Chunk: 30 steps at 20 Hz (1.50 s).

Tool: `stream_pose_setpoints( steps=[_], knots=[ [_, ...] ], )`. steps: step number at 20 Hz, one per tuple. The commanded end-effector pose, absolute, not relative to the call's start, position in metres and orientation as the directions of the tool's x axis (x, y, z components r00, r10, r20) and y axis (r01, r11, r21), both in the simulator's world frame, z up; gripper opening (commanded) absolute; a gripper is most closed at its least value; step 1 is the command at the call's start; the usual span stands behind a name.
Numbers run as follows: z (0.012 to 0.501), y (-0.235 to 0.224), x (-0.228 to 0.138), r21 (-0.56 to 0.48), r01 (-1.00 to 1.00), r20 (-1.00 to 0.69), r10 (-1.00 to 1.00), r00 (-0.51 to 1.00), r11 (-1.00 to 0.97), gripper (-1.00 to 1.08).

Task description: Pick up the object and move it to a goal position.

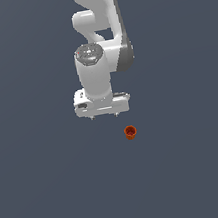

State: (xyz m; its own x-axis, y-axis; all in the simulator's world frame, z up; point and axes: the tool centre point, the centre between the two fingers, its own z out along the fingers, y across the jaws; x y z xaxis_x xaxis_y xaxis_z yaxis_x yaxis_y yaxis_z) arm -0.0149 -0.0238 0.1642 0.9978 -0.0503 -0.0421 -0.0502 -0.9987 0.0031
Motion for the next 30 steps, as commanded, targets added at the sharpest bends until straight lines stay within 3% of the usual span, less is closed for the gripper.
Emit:
stream_pose_setpoints(
  steps=[1,17,30],
  knots=[
    [0.164,-0.024,-0.015,0.003,-0.05,-0.042,-0.05,0.998,-0.999,1.0],
    [0.148,-0.021,-0.019,0.022,-0.002,-0.082,-0.003,0.997,-1.0,1.0],
    [0.099,0.062,0.014,0.006,0.13,-0.015,0.13,0.991,-0.991,1.0]
  ],
)
